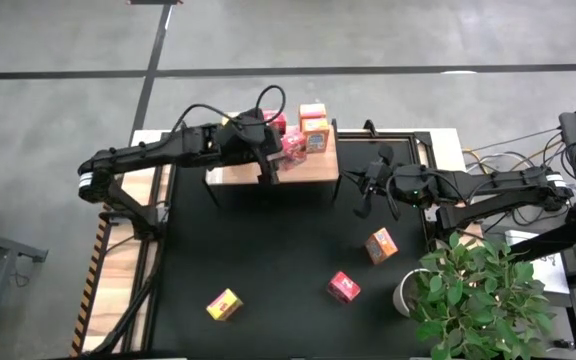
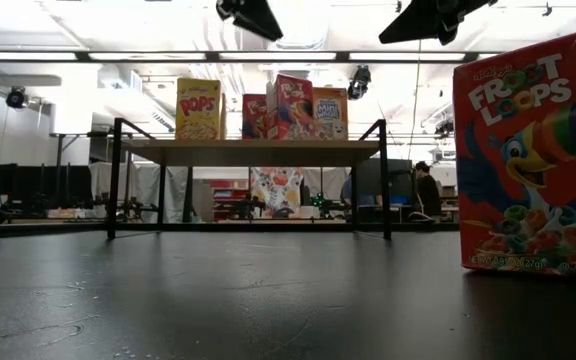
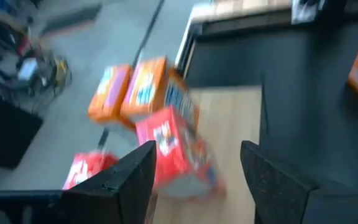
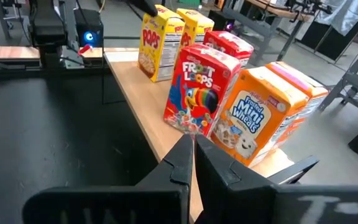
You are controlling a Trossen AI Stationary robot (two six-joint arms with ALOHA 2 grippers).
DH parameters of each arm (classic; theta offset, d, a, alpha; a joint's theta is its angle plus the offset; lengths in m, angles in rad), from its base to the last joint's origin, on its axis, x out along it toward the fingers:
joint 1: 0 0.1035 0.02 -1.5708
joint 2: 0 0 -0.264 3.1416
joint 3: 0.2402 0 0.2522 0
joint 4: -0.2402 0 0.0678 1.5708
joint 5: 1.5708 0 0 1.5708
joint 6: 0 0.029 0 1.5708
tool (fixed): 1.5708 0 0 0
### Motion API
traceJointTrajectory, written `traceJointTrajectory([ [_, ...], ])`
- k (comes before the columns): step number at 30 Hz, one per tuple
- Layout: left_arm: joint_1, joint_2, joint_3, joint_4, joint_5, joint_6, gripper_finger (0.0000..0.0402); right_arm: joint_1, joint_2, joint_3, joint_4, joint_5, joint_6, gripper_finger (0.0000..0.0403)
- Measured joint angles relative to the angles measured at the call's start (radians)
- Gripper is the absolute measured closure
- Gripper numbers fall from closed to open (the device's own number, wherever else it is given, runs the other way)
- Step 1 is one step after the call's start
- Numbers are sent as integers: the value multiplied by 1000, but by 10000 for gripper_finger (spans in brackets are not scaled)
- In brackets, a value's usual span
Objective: Stack cereal on shelf
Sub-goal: Put the left red cereal box aligned with the other red cereal box on the shelf
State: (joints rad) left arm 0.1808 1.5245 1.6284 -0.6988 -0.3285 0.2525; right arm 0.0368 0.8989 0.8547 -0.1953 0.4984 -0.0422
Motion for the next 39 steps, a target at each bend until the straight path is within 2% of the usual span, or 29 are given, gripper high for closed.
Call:
traceJointTrajectory([
  [8,36,-22,-185,273,5,-2,195,0,0,-9,-1,0,5,394],
  [14,57,-27,-247,362,-27,-3,196,0,0,-14,-2,0,5,394],
  [22,93,-24,-267,358,6,-55,191,0,0,-22,-2,0,5,394],
  [32,105,4,-270,355,14,-76,130,0,0,-27,-1,0,5,394],
  [35,106,6,-270,340,14,-69,128,0,0,-27,-2,0,5,394],
  [39,105,6,-270,313,15,-63,144,0,0,-27,-2,0,5,394],
])
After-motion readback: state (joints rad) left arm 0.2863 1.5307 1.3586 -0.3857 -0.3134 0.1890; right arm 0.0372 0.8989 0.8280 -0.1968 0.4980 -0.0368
